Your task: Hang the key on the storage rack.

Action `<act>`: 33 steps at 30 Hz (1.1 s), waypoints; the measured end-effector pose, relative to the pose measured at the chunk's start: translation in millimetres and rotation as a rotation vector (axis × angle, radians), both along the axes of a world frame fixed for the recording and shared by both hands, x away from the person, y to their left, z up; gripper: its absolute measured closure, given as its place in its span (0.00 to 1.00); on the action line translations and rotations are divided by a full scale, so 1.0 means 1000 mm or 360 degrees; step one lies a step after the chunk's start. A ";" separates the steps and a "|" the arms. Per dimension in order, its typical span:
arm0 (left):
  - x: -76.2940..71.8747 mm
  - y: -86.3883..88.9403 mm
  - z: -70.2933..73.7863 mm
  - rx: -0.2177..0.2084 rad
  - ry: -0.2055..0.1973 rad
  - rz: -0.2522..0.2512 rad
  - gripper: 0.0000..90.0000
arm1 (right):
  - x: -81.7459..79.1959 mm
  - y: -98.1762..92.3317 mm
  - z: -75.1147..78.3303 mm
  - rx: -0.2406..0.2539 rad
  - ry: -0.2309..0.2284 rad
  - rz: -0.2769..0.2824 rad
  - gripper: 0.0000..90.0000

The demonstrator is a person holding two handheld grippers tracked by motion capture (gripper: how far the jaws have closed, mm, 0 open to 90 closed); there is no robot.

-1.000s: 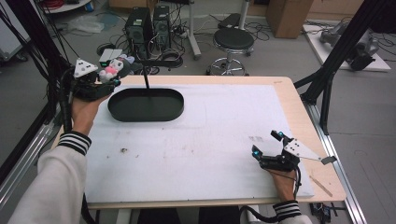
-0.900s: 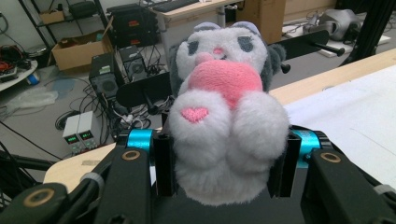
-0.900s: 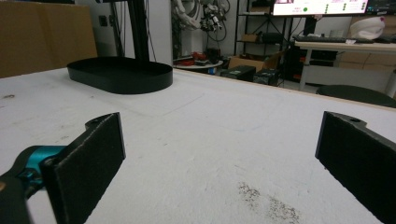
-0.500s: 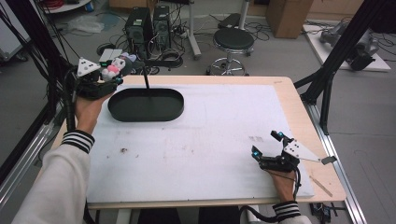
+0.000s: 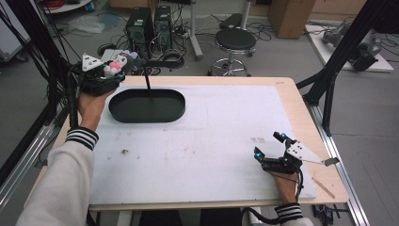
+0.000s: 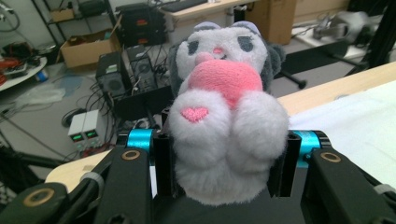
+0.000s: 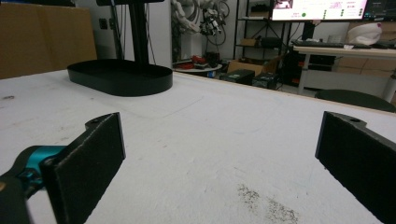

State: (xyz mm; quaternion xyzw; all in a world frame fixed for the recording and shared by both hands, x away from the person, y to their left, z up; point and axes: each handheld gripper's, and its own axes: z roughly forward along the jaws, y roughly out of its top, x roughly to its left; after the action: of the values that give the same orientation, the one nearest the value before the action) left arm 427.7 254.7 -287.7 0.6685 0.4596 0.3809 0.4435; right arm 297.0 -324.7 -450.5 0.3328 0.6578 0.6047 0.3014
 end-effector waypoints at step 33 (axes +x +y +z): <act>-0.013 0.013 -0.040 0.0077 0.0159 -0.0009 0.61 | -0.001 -0.001 -0.001 0.0027 -0.0020 -0.0018 0.00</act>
State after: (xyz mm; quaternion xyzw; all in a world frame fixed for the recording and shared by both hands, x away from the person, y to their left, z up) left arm 414.3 267.8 -327.3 0.6986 0.4699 0.3567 0.4048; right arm 295.8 -325.7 -451.2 0.3352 0.6490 0.6106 0.3060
